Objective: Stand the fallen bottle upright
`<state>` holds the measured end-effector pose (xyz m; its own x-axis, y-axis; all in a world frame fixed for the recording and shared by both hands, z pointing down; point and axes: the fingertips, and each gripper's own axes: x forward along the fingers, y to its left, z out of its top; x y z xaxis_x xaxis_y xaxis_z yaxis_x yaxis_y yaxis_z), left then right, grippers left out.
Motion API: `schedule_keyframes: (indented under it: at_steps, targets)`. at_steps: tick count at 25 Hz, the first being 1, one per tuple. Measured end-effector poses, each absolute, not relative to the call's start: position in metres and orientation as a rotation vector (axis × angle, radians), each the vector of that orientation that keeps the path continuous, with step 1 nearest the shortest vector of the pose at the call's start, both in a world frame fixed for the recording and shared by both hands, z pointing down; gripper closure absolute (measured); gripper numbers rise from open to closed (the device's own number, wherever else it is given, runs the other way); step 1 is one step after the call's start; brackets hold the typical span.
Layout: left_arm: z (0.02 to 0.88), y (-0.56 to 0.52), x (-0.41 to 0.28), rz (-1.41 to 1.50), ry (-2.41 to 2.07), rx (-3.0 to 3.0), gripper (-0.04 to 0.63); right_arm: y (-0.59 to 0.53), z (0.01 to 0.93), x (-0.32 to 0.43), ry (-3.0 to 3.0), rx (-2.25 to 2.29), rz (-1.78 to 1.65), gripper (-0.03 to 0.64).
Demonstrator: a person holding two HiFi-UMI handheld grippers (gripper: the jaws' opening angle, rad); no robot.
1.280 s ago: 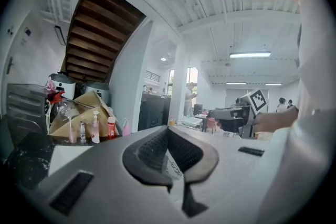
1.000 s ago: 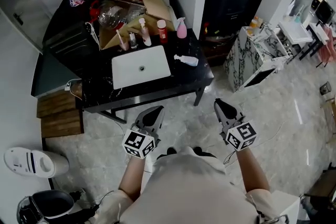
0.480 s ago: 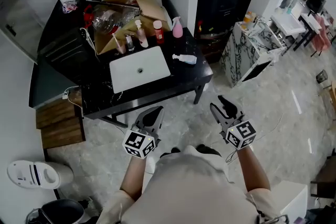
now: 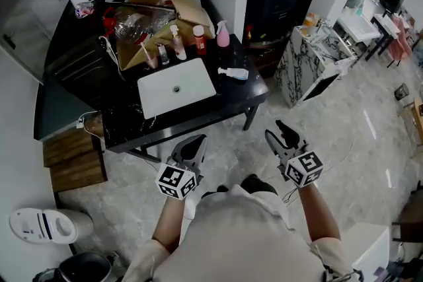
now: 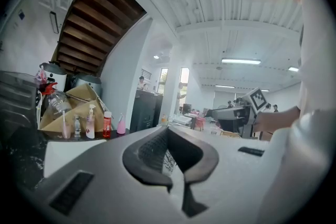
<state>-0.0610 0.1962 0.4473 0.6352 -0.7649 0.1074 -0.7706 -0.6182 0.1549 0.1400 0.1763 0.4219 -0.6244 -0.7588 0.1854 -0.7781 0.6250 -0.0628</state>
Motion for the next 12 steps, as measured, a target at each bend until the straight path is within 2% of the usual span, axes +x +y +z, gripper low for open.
schedule_keyframes:
  at_steps: [12]
  targets:
    - [0.46,0.178,-0.067,0.061,-1.26,2.636,0.588,0.157,0.434,0.139,-2.671,1.301,0.252,0.411]
